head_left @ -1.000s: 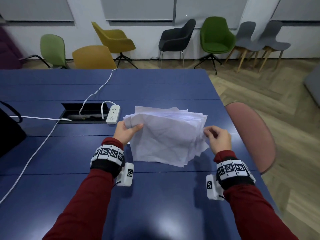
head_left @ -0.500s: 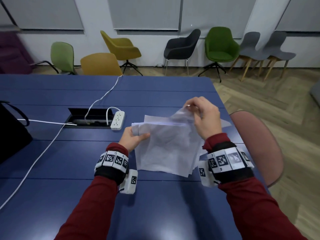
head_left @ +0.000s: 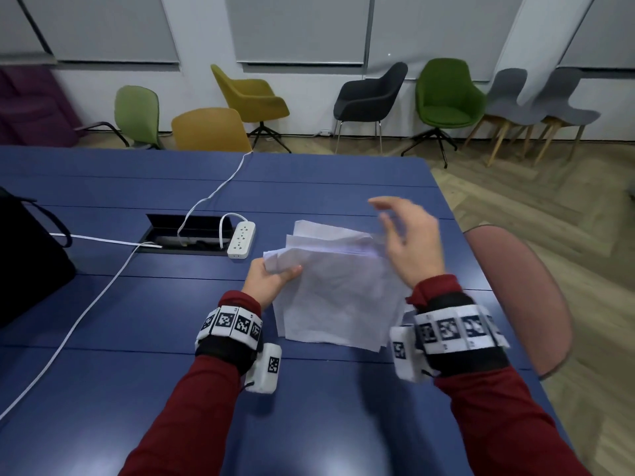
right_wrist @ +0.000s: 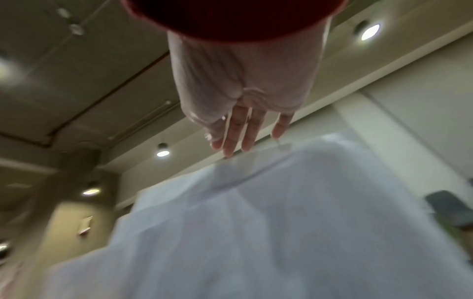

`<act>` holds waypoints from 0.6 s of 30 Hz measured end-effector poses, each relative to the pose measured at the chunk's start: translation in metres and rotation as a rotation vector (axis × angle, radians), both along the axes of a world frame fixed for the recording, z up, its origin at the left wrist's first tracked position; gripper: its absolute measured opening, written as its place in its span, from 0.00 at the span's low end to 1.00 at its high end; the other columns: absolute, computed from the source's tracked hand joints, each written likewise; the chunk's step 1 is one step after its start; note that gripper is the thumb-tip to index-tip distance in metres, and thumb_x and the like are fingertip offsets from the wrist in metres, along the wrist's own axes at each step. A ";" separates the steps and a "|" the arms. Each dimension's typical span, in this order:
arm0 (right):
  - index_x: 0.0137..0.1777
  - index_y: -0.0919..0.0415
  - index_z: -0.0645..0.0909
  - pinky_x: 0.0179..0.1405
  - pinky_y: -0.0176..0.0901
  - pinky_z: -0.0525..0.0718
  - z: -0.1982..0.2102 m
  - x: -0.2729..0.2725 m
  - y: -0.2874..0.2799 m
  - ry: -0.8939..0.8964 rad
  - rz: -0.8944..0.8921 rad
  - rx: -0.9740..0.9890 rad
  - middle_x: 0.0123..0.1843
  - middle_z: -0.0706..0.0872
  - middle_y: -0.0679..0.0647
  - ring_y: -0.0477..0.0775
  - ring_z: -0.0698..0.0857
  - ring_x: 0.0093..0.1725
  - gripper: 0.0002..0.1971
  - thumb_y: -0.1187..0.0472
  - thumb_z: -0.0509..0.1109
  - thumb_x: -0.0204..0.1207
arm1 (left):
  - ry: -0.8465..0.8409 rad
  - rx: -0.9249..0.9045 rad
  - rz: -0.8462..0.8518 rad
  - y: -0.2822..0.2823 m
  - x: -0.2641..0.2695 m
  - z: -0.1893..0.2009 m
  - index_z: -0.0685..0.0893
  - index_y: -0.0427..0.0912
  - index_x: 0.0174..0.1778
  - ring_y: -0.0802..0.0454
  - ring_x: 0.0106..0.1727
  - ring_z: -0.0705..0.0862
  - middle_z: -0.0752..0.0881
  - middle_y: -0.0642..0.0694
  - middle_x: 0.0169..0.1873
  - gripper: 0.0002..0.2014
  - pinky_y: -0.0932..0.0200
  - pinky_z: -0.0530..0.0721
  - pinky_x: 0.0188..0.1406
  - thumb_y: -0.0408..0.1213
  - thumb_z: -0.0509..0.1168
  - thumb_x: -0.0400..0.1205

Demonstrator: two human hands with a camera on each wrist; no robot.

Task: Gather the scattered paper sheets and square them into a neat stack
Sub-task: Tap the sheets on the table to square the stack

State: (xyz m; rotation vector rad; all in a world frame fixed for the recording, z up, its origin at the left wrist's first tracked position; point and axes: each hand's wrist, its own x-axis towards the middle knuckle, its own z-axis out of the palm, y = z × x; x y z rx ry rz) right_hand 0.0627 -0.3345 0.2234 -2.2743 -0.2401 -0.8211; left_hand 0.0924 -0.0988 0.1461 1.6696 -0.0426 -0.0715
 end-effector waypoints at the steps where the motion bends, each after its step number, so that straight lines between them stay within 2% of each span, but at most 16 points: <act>1: 0.59 0.55 0.83 0.65 0.49 0.80 -0.007 -0.004 -0.023 0.015 -0.067 0.110 0.56 0.89 0.49 0.51 0.86 0.58 0.16 0.69 0.60 0.77 | 0.014 -0.019 0.015 0.000 0.000 -0.002 0.87 0.39 0.49 0.60 0.38 0.88 0.89 0.45 0.42 0.09 0.61 0.84 0.46 0.25 0.72 0.74; 3: 0.57 0.60 0.83 0.65 0.43 0.80 -0.026 -0.014 -0.065 0.138 -0.238 0.288 0.53 0.88 0.51 0.52 0.86 0.56 0.22 0.78 0.56 0.73 | 0.013 -0.032 0.032 -0.001 -0.001 -0.001 0.87 0.43 0.44 0.67 0.33 0.87 0.88 0.49 0.39 0.10 0.66 0.85 0.42 0.24 0.72 0.74; 5: 0.54 0.61 0.84 0.60 0.38 0.78 -0.056 -0.020 -0.090 0.382 -0.349 0.258 0.51 0.89 0.55 0.54 0.86 0.53 0.23 0.81 0.54 0.71 | 0.000 -0.037 0.028 -0.003 -0.002 -0.002 0.86 0.44 0.44 0.70 0.32 0.87 0.88 0.50 0.38 0.11 0.72 0.85 0.38 0.22 0.71 0.74; 7: 0.54 0.61 0.85 0.55 0.37 0.75 -0.092 -0.023 -0.094 0.602 -0.299 0.176 0.50 0.88 0.56 0.56 0.85 0.51 0.21 0.80 0.57 0.71 | -0.006 -0.051 0.030 -0.005 -0.002 -0.003 0.86 0.44 0.42 0.70 0.32 0.87 0.88 0.52 0.36 0.11 0.74 0.84 0.37 0.22 0.71 0.74; 9: 0.58 0.62 0.84 0.52 0.39 0.75 -0.122 -0.022 -0.087 0.708 -0.213 0.159 0.49 0.85 0.54 0.59 0.85 0.50 0.19 0.77 0.62 0.71 | -0.003 -0.059 0.033 -0.005 -0.001 -0.003 0.86 0.47 0.39 0.70 0.32 0.87 0.90 0.57 0.31 0.12 0.74 0.85 0.37 0.22 0.72 0.73; 11: 0.58 0.63 0.84 0.47 0.41 0.78 -0.141 -0.023 -0.080 0.715 -0.200 0.133 0.45 0.85 0.56 0.58 0.84 0.41 0.15 0.71 0.67 0.72 | 0.010 -0.064 0.026 -0.003 -0.001 -0.003 0.87 0.47 0.39 0.63 0.36 0.89 0.91 0.56 0.32 0.12 0.68 0.87 0.42 0.23 0.73 0.72; 13: 0.51 0.65 0.86 0.42 0.41 0.78 -0.145 -0.022 -0.075 0.671 -0.198 0.102 0.38 0.87 0.58 0.59 0.83 0.37 0.09 0.69 0.69 0.73 | 0.018 -0.084 0.006 0.001 -0.001 -0.004 0.88 0.42 0.41 0.53 0.40 0.89 0.91 0.49 0.37 0.09 0.59 0.88 0.49 0.24 0.74 0.72; 15: 0.45 0.65 0.87 0.42 0.40 0.75 -0.140 -0.022 -0.073 0.604 -0.217 0.126 0.34 0.86 0.56 0.59 0.83 0.37 0.04 0.68 0.70 0.74 | 0.028 -0.119 -0.013 0.003 -0.004 -0.005 0.89 0.40 0.42 0.53 0.40 0.90 0.92 0.50 0.36 0.08 0.59 0.89 0.48 0.23 0.74 0.71; 18: 0.43 0.63 0.87 0.43 0.37 0.78 -0.124 -0.025 -0.074 0.458 -0.257 0.280 0.34 0.86 0.53 0.49 0.84 0.36 0.04 0.66 0.71 0.75 | 0.028 -0.145 -0.017 0.004 -0.005 -0.007 0.89 0.38 0.41 0.56 0.37 0.90 0.92 0.51 0.33 0.08 0.61 0.89 0.45 0.22 0.74 0.70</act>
